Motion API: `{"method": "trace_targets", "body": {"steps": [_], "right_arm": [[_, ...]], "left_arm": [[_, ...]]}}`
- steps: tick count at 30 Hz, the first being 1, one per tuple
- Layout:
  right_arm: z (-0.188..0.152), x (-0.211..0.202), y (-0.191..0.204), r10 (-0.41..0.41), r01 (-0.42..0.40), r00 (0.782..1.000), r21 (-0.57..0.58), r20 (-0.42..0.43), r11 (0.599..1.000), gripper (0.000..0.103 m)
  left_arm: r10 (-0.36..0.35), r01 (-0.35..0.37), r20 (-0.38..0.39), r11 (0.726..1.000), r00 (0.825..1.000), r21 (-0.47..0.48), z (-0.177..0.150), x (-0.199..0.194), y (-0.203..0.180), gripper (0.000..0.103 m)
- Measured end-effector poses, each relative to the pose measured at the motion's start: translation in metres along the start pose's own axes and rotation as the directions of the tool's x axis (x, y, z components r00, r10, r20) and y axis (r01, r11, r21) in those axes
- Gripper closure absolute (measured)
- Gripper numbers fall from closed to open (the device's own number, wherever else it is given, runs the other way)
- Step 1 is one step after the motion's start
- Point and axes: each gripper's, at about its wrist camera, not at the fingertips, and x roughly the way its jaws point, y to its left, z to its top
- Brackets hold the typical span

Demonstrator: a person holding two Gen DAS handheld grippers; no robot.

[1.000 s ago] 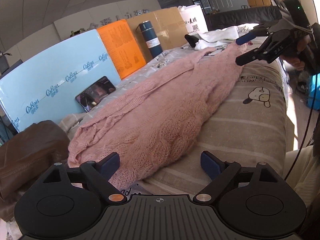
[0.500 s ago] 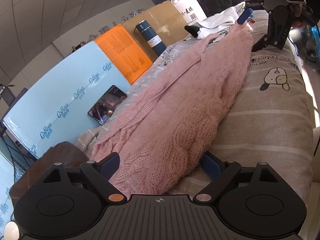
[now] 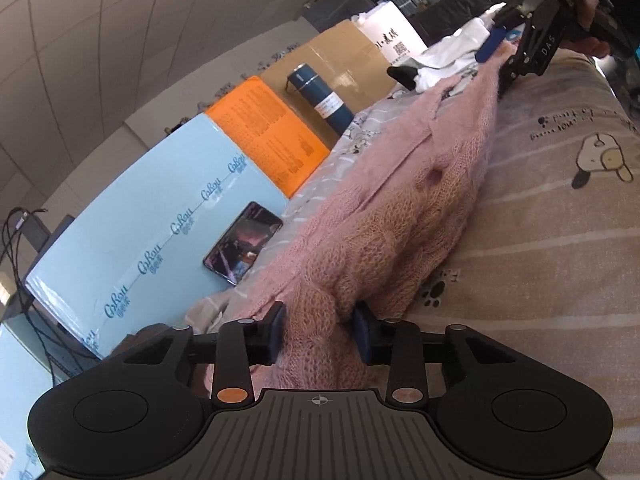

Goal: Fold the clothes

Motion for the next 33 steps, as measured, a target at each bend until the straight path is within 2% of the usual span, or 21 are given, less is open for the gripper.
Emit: {"method": "trace_targets", "body": {"steps": [1, 2, 3, 4, 7, 10, 13, 16, 18, 19, 20, 21, 23, 27, 31, 33], "right_arm": [[0.0, 0.0, -0.006, 0.019, -0.02, 1.0, 0.035, 0.009, 0.999, 0.039], [0.003, 0.001, -0.01, 0.042, -0.044, 0.999, 0.058, 0.027, 0.997, 0.064], [0.006, 0.002, -0.013, 0.064, -0.068, 0.997, 0.076, 0.05, 0.995, 0.08], [0.01, 0.004, -0.017, 0.085, -0.092, 0.994, 0.094, 0.073, 0.991, 0.085], [0.026, 0.015, -0.027, 0.097, -0.116, 0.985, 0.132, 0.142, 0.984, 0.087], [0.046, 0.036, -0.038, 0.102, -0.129, 0.98, 0.156, 0.17, 0.979, 0.087], [0.062, 0.066, -0.048, 0.114, -0.139, 0.983, 0.175, 0.146, 0.975, 0.087], [0.07, 0.095, -0.056, 0.119, -0.134, 0.989, 0.198, 0.086, 0.971, 0.087], [0.072, 0.114, -0.06, 0.112, -0.118, 0.993, 0.217, 0.04, 0.969, 0.083], [0.072, 0.122, -0.06, 0.098, -0.1, 0.995, 0.23, 0.021, 0.968, 0.077], [0.07, 0.126, -0.061, 0.083, -0.083, 0.996, 0.244, 0.011, 0.966, 0.061], [0.068, 0.129, -0.062, 0.075, -0.075, 0.997, 0.258, 0.008, 0.963, 0.051], [0.064, 0.129, -0.068, 0.064, -0.062, 0.998, 0.277, 0.002, 0.959, 0.047], [0.06, 0.118, -0.084, 0.027, -0.023, 1.0, 0.279, -0.009, 0.96, 0.024], [0.056, 0.107, -0.1, -0.01, 0.015, 1.0, 0.28, -0.021, 0.96, 0.02], [0.052, 0.099, -0.11, -0.042, 0.051, 0.998, 0.279, -0.037, 0.959, 0.02]], "left_arm": [[0.003, -0.003, 0.005, 1.0, 1.0, -0.029, 0.001, 0.003, 0.004, 0.085], [0.006, -0.005, 0.013, 0.999, 1.0, -0.049, 0.002, 0.006, 0.009, 0.087], [0.003, -0.002, 0.017, 0.998, 1.0, -0.069, 0.003, 0.009, 0.014, 0.087], [0.0, 0.002, 0.022, 0.995, 1.0, -0.099, 0.004, 0.014, 0.021, 0.088], [-0.025, 0.029, 0.022, 0.977, 0.999, -0.211, 0.004, 0.028, 0.047, 0.089], [-0.065, 0.063, 0.003, 0.948, 0.998, -0.313, -0.001, 0.044, 0.073, 0.089], [-0.107, 0.09, -0.02, 0.911, 0.994, -0.402, -0.006, 0.062, 0.095, 0.088], [-0.105, 0.082, -0.024, 0.879, 0.994, -0.471, -0.012, 0.079, 0.108, 0.081], [-0.094, 0.086, 0.008, 0.861, 0.996, -0.501, -0.013, 0.084, 0.11, 0.061], [-0.089, 0.091, 0.027, 0.855, 0.996, -0.51, -0.013, 0.086, 0.109, 0.046], [-0.091, 0.098, 0.038, 0.854, 0.995, -0.511, -0.012, 0.089, 0.108, 0.038], [-0.095, 0.107, 0.049, 0.853, 0.994, -0.511, -0.01, 0.093, 0.107, 0.038], [-0.125, 0.131, 0.046, 0.844, 0.991, -0.52, -0.009, 0.104, 0.107, 0.038], [-0.17, 0.14, 0.002, 0.806, 0.986, -0.575, -0.01, 0.129, 0.114, 0.038], [-0.187, 0.114, -0.039, 0.74, 0.982, -0.663, -0.02, 0.146, 0.125, 0.036], [-0.184, 0.114, -0.036, 0.737, 0.982, -0.666, -0.022, 0.145, 0.123, 0.036]]}}
